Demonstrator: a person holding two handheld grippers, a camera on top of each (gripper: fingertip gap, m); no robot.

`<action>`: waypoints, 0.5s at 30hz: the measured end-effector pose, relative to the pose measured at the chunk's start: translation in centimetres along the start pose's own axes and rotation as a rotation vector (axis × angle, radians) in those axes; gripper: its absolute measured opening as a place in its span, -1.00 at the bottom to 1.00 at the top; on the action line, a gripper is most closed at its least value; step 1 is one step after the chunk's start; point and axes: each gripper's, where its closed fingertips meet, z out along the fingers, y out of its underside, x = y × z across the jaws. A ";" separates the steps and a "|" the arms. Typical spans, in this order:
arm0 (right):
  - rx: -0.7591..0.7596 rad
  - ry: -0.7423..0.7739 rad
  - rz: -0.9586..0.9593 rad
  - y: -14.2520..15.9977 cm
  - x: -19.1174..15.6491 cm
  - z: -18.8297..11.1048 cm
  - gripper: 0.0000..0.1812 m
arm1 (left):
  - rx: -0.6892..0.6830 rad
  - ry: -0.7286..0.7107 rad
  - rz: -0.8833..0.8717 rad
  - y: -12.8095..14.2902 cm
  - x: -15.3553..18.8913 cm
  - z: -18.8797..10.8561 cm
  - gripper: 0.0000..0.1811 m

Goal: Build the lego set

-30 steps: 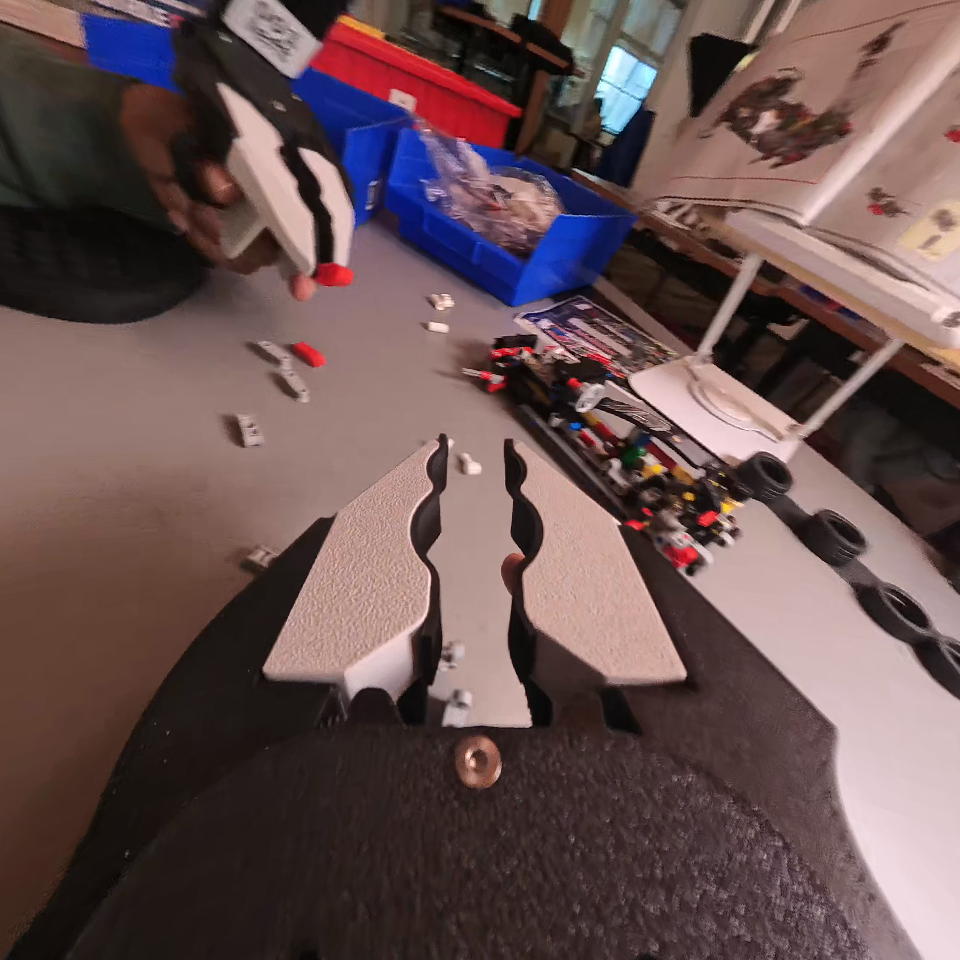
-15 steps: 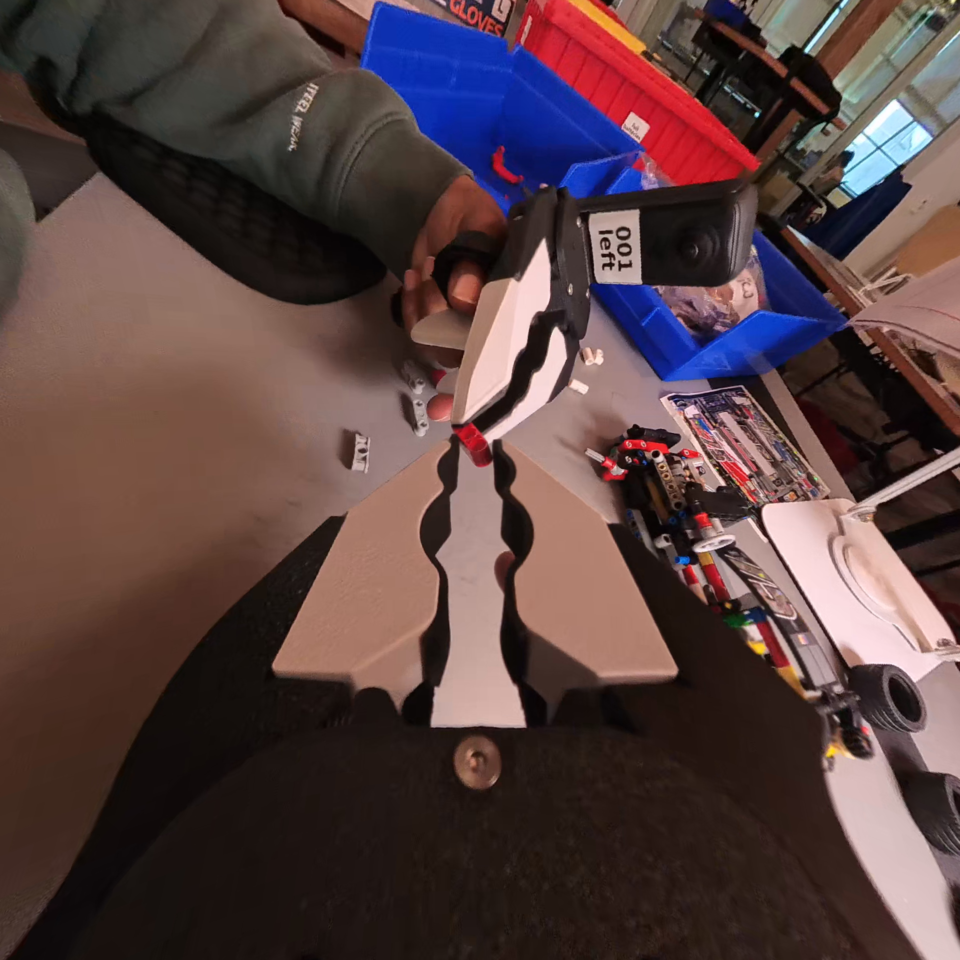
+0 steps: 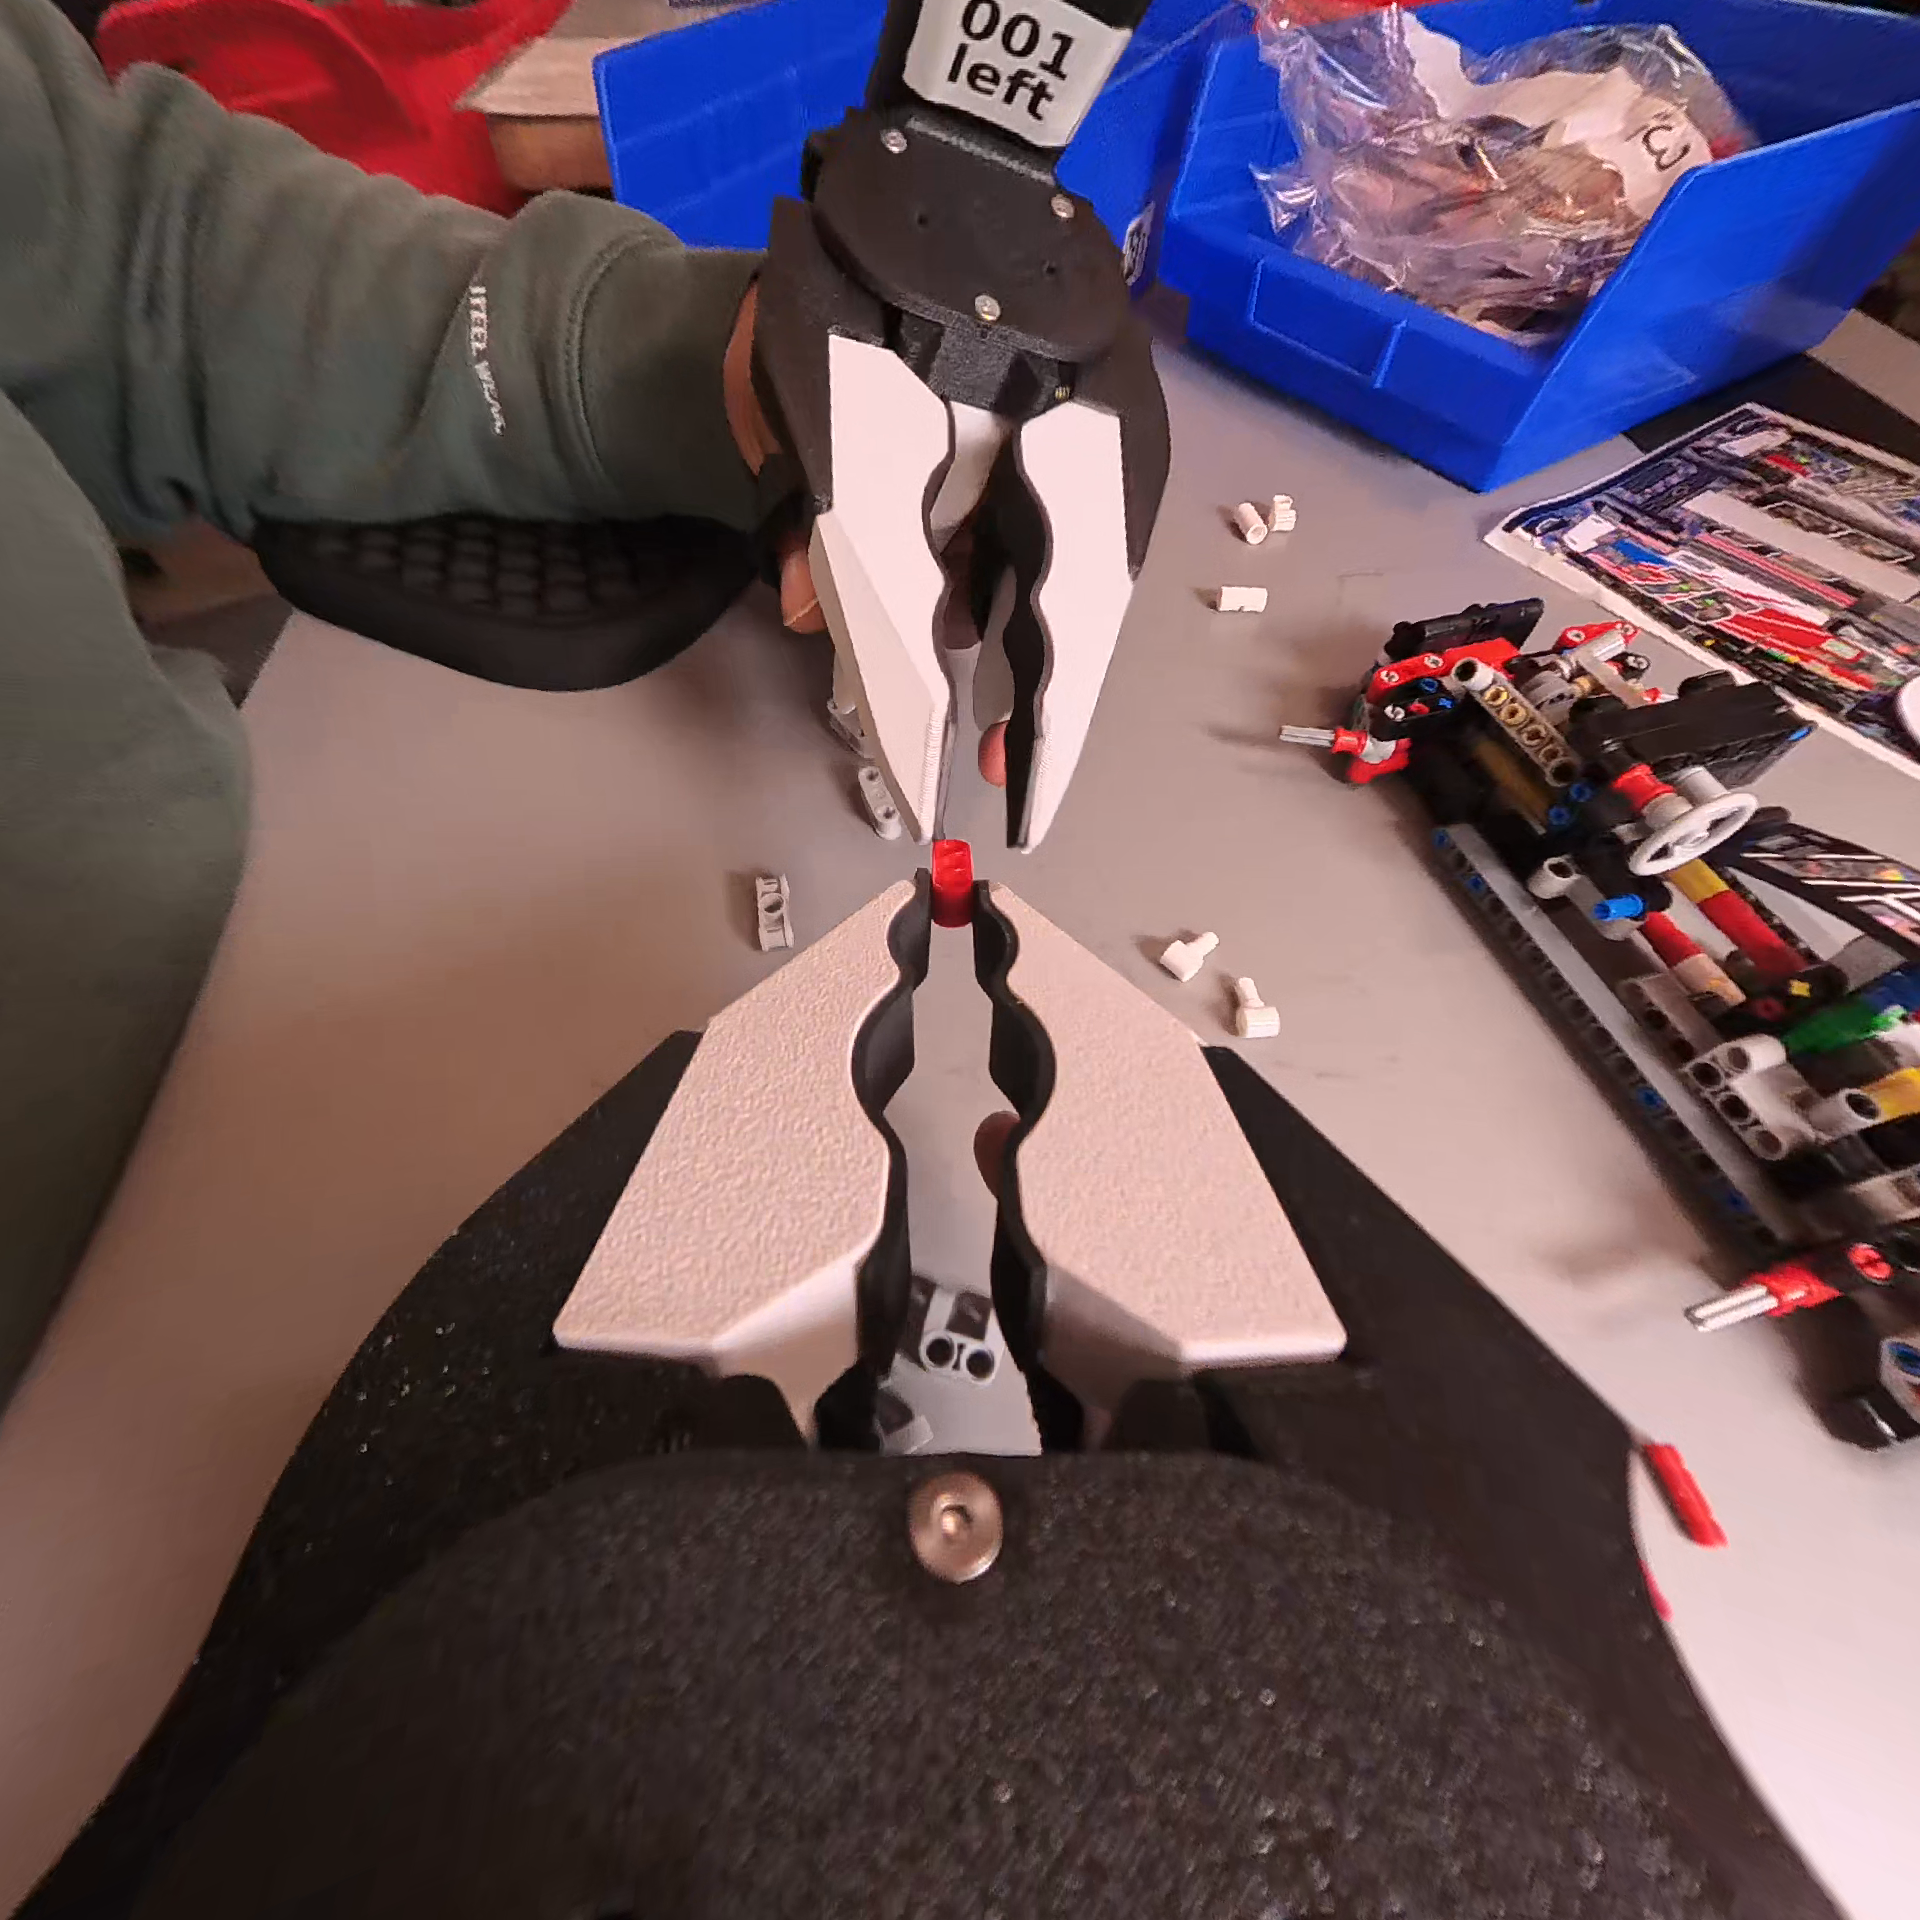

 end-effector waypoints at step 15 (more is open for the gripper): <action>-0.174 0.072 -0.028 1.8 2.1 0.1 -0.87 | -0.310 -0.167 0.117 4.0 -1.3 1.7 -0.94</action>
